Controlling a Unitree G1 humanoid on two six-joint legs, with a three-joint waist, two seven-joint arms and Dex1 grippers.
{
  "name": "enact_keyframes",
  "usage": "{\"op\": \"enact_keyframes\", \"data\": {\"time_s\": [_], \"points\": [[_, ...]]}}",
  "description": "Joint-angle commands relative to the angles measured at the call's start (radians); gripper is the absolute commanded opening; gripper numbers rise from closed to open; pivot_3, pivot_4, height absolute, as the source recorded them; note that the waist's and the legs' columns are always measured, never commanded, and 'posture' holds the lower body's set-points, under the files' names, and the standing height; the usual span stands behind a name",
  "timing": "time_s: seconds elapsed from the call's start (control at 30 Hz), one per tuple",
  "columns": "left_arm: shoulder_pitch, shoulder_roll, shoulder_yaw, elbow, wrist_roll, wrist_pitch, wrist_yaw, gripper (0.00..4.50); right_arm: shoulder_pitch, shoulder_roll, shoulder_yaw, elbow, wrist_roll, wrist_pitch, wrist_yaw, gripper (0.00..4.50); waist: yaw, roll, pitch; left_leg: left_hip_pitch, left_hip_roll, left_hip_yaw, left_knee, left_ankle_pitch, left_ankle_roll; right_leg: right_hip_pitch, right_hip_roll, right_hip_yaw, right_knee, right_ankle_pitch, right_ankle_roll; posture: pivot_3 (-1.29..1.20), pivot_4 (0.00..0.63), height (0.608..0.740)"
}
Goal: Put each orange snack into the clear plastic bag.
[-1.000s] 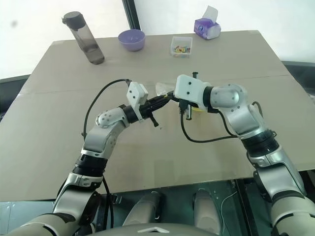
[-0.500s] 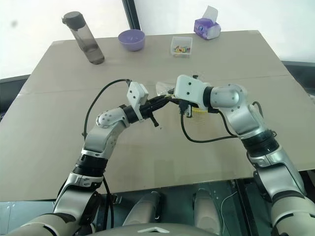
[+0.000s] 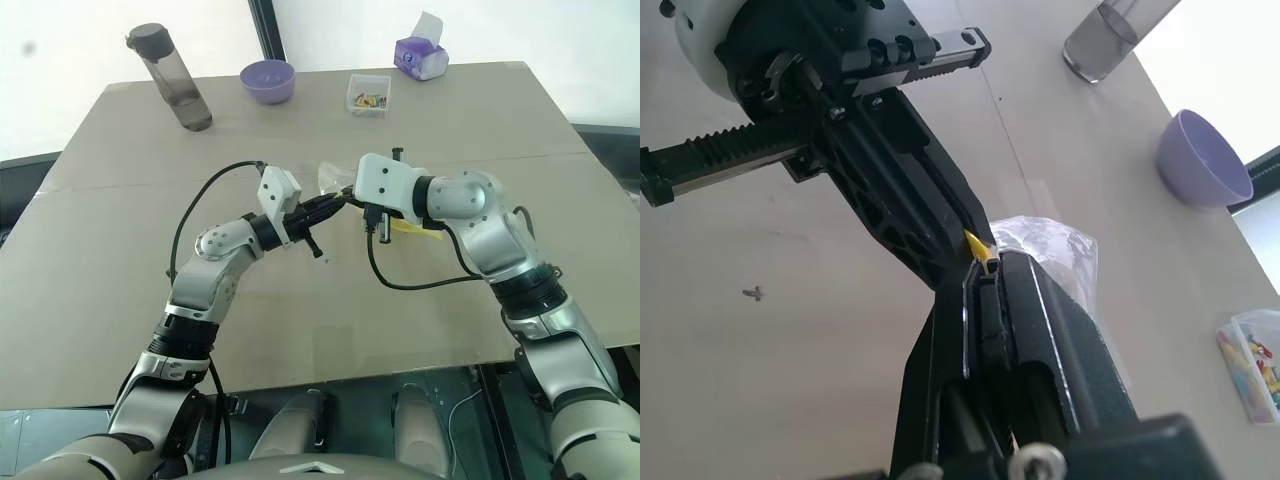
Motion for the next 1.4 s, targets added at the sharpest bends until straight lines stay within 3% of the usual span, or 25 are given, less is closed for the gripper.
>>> {"op": "enact_keyframes", "data": {"time_s": [0.03,1.4], "points": [[0.002,-0.002,0.005,-0.051,-0.016,-0.032,-0.011,0.0,-0.013,-0.01,-0.016,0.005,-0.016,0.0,-0.016,0.13,0.0,0.0,0.0,0.0,0.0,0.0,0.0,0.0,0.0,0.0,0.0,0.0,0.0,0.0,0.0,0.0,0.15,0.739],[0.015,-0.002,-0.012,-0.012,0.012,-0.138,-0.037,0.0,-0.006,-0.028,-0.015,-0.095,0.017,0.05,0.052,0.13,0.0,0.0,0.0,0.0,0.0,0.0,0.0,0.0,0.0,0.0,0.0,0.0,0.0,0.0,0.0,0.0,0.15,0.739]]}}
